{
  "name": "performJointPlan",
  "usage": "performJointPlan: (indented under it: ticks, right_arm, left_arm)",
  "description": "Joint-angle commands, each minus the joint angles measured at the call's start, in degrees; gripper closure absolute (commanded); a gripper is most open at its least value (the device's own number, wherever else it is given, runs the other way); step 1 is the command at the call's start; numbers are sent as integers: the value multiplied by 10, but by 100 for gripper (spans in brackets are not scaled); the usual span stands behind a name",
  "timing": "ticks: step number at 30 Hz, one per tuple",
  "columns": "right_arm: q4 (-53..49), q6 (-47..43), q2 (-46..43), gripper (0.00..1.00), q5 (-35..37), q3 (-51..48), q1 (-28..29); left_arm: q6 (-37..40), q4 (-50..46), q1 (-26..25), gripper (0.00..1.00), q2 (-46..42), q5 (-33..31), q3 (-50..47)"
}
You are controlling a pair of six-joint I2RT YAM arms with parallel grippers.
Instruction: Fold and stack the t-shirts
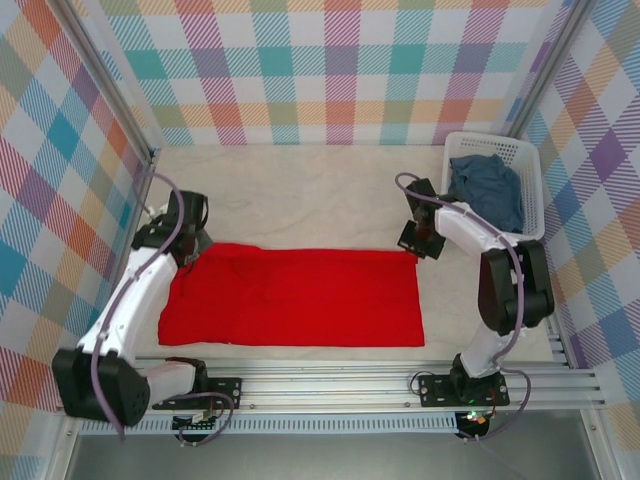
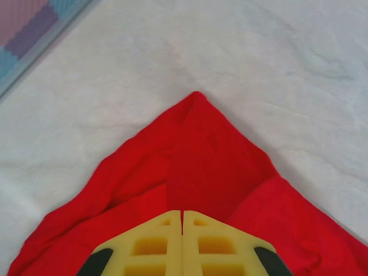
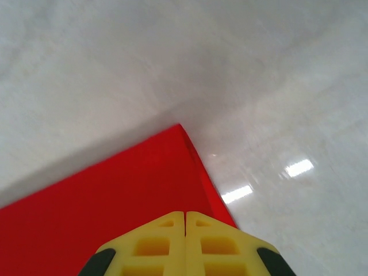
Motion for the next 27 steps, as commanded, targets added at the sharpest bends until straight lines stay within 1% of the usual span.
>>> performJointPlan:
  ticks: [1,6,11,16,21,27]
  right_arm:
    - [-12,-3,-42,100,-10,-43,6]
    - [-10,7,-61,100,-17,-101,11]
    - [-12,15,-66,100,-8,-115,15]
    - [-15,15,-58,100,-7,-112,18]
    - [-22,19,-60,100,-3,-117,22]
    - [-19,24,-57,100,-5,-125,26]
  left_arm:
    - [-68,-67,-3,100,-57,-58,-37]
    - [-125,-95,-2,100,-96,-68,-83]
    - [-169,-117,-2,100,-103,-73,-107]
    - [-167,-100,-2,100,-98,-55,-130]
    - [-180,-114,-2,100,-95,-68,-136]
    - [-182,-113,-2,100,-93,-60,-154]
